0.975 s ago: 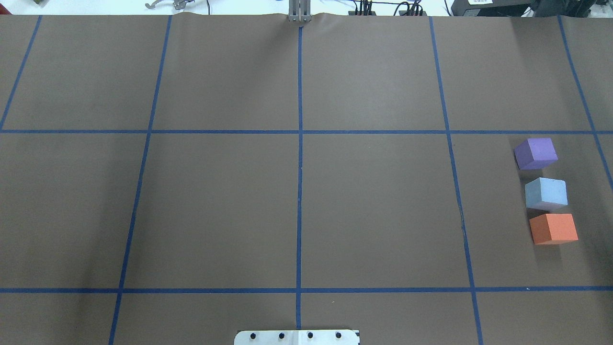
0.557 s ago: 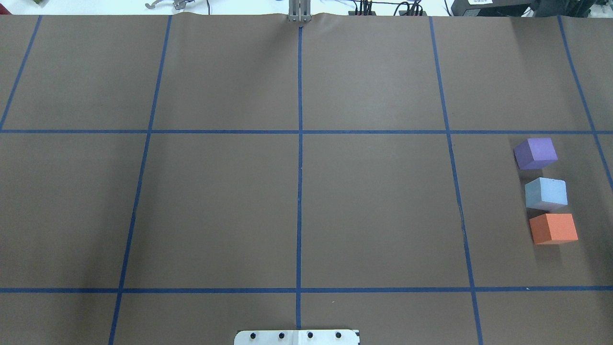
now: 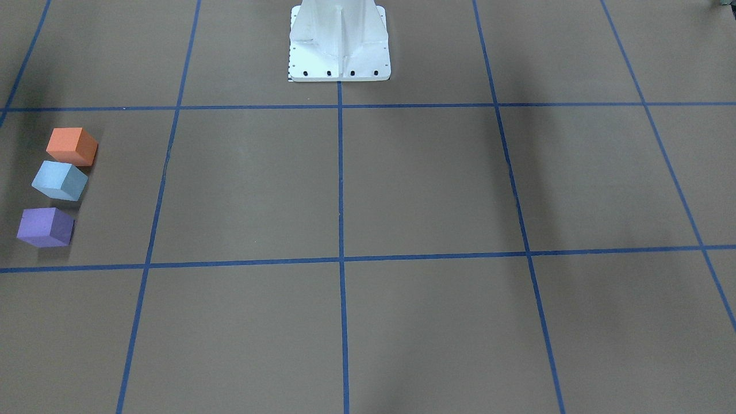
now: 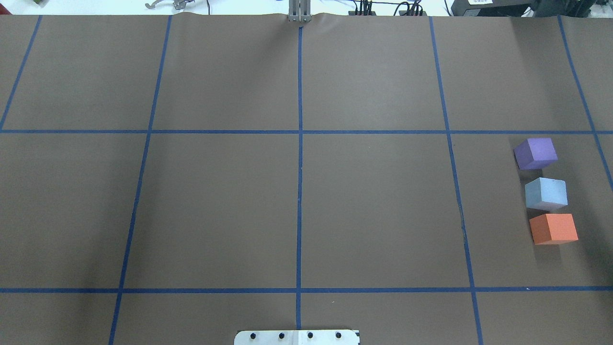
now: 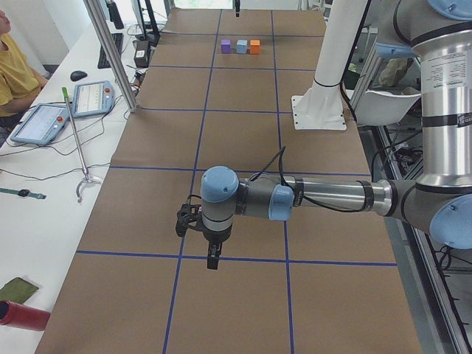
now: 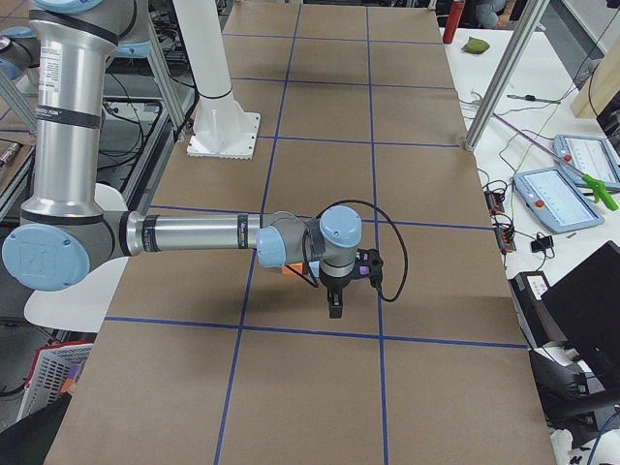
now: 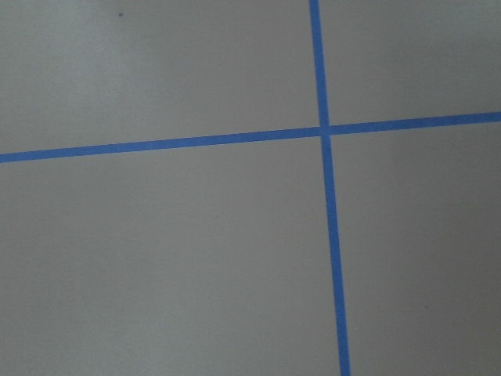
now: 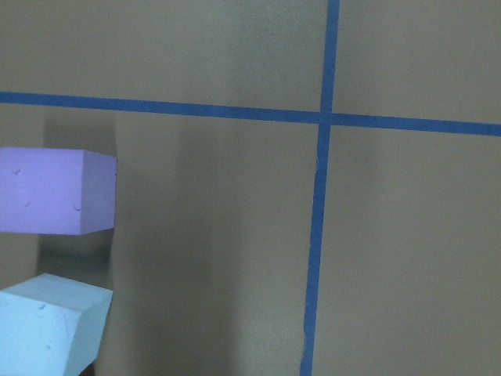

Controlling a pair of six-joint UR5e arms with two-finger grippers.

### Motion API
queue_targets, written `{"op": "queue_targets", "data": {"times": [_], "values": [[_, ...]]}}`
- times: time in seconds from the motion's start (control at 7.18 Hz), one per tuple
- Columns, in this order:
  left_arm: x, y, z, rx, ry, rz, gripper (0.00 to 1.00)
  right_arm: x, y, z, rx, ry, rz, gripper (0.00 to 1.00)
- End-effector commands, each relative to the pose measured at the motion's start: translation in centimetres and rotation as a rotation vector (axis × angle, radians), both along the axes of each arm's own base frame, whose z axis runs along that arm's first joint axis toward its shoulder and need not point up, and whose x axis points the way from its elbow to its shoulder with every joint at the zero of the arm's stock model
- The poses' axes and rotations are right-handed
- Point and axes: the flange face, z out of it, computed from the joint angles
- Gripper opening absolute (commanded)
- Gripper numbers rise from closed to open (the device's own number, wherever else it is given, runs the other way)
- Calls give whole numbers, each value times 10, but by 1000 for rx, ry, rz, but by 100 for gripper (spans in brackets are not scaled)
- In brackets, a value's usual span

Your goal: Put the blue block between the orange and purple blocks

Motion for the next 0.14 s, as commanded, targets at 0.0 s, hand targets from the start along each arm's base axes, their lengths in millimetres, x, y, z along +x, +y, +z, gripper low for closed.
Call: {"op": "queue_targets", "data": {"times": [0.0], "values": [[0, 1, 0, -4, 6, -1, 100, 6, -26, -44, -96, 30, 19, 100]]}}
